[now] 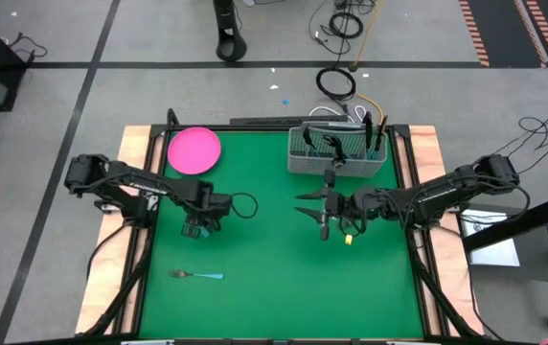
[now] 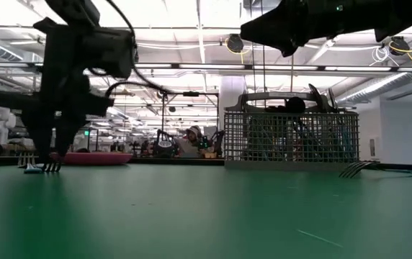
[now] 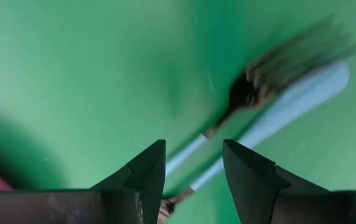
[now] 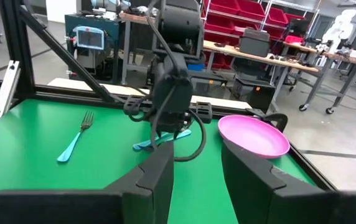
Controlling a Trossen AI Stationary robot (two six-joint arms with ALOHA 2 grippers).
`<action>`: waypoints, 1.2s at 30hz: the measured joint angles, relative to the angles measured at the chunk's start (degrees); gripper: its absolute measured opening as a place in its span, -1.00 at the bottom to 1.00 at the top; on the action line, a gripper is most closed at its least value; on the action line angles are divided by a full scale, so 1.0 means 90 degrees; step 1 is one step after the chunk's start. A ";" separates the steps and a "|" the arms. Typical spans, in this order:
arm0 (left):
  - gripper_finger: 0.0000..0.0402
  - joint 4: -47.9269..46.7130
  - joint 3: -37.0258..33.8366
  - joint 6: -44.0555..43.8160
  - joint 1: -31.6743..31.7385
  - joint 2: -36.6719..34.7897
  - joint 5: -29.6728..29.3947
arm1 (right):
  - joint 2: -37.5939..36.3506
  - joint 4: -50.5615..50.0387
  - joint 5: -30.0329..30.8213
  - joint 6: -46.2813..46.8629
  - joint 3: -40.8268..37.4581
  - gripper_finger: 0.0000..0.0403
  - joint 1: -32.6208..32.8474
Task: Sort silverware
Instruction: Put the top left black fork into the cutlery rack with the other black forks
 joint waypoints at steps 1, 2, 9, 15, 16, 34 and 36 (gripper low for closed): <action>-0.20 -0.0022 -0.0082 0.0033 0.0023 0.0000 0.0061 | 0.0000 -0.0004 -0.0002 0.0013 0.0000 -0.38 0.0017; -0.20 -0.0021 -0.0162 0.0033 0.0047 0.0000 0.0100 | 0.0000 -0.0005 -0.0001 0.0015 0.0000 -0.38 0.0044; -0.20 0.0130 -0.0278 -0.0006 0.0091 0.0002 0.0013 | 0.0000 -0.0029 -0.0002 0.0010 0.0000 -0.38 0.0134; -0.20 0.0130 -0.0278 0.0005 0.0151 0.0002 0.0008 | 0.0000 -0.0031 0.0000 0.0130 0.0000 -0.38 0.0130; -0.20 0.0132 -0.0278 0.0005 0.0167 0.0019 0.0009 | 0.0000 -0.0031 0.0000 0.0134 0.0000 -0.38 0.0130; -0.95 0.0112 -0.0179 0.0002 0.0182 0.0705 -0.0041 | 0.0000 0.0012 0.0002 0.0056 0.0000 -0.38 0.0130; -0.95 0.0194 -0.0144 0.0001 0.0181 0.0593 -0.0192 | 0.0000 0.0038 0.0002 -0.0007 0.0000 -0.38 0.0130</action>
